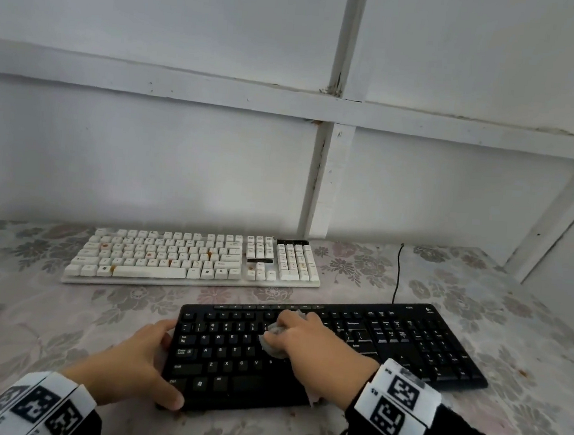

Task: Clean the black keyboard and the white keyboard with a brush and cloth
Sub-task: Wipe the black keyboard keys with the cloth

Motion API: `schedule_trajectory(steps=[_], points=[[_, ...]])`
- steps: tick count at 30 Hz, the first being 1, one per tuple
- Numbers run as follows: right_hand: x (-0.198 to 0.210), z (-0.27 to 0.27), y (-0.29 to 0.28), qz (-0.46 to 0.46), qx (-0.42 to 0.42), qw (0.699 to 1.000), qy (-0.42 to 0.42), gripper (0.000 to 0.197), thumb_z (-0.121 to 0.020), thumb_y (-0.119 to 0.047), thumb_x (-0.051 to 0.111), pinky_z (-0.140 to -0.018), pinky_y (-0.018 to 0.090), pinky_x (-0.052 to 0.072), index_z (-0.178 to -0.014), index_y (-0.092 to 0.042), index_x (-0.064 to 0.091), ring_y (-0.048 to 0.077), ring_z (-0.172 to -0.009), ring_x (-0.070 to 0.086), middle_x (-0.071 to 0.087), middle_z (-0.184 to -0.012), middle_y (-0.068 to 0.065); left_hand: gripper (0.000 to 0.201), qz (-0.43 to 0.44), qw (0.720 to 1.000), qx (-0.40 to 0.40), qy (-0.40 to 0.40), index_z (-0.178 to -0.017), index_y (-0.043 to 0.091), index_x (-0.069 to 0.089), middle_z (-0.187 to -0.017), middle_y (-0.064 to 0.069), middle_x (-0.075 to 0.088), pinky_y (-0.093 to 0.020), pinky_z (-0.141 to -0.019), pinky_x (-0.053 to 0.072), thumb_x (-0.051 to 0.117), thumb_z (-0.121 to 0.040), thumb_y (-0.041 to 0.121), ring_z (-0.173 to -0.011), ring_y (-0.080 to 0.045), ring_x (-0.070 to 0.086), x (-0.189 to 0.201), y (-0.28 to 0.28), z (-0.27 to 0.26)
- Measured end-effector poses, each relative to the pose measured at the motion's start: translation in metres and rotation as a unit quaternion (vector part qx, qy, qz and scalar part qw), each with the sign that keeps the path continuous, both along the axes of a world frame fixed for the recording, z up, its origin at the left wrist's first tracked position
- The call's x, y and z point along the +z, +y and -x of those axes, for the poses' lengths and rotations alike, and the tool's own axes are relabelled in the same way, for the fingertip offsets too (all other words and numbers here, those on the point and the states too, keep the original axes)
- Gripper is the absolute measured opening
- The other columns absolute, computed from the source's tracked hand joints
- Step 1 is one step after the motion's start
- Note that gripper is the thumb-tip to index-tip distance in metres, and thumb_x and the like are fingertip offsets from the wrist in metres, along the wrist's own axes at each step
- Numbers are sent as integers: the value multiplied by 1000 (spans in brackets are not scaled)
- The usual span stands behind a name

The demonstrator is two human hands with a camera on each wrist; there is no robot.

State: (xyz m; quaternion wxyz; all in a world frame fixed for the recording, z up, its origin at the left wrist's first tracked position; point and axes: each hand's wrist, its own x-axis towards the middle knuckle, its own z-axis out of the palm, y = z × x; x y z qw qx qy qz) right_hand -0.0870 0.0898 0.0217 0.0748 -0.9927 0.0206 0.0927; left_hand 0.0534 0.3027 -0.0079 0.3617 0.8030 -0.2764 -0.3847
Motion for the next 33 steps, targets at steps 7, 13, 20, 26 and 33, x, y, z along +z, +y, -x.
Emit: schedule_trajectory(steps=[7,13,20,26,33], points=[[-1,28,-17,63,-52,996,25,52,-83,9,43,-69,33,35,-132,-11,46,22,-95,27,33,-131,7,89,24,1000,6,17,-115,35,39,-111,-6,52,-17,-64,49,85,-48,-1,-89,-17,61,1,1,1],[2,50,-41,53,-108,992,21,57,-80,13,43,-76,34,42,-128,-18,48,20,-92,24,34,-125,2,93,23,1000,14,12,-122,30,37,-110,-7,53,-15,-57,47,83,-50,-5,-76,-13,59,-2,1,2],[20,36,-32,69,-113,991,28,29,-80,9,40,-68,29,27,-69,-18,35,25,-105,37,24,-100,-1,103,1,1000,8,-2,-125,35,32,-112,-1,51,-18,-62,46,84,-38,18,-81,-14,58,-1,2,-1],[3,6,11,-4,10,999,-31,33,-75,13,40,-68,29,34,-90,-14,49,22,-91,25,33,-103,5,95,7,1000,13,-2,-126,28,36,-109,-5,52,-15,-56,46,84,-50,-3,-74,-11,60,0,0,2],[-8,39,-44,27,-66,997,-24,42,-75,10,40,-85,42,44,-104,-18,53,23,-97,36,30,-101,-2,100,4,1000,15,-1,-126,31,35,-110,-4,53,-18,-60,48,86,-44,4,-78,-15,62,-2,2,1]])
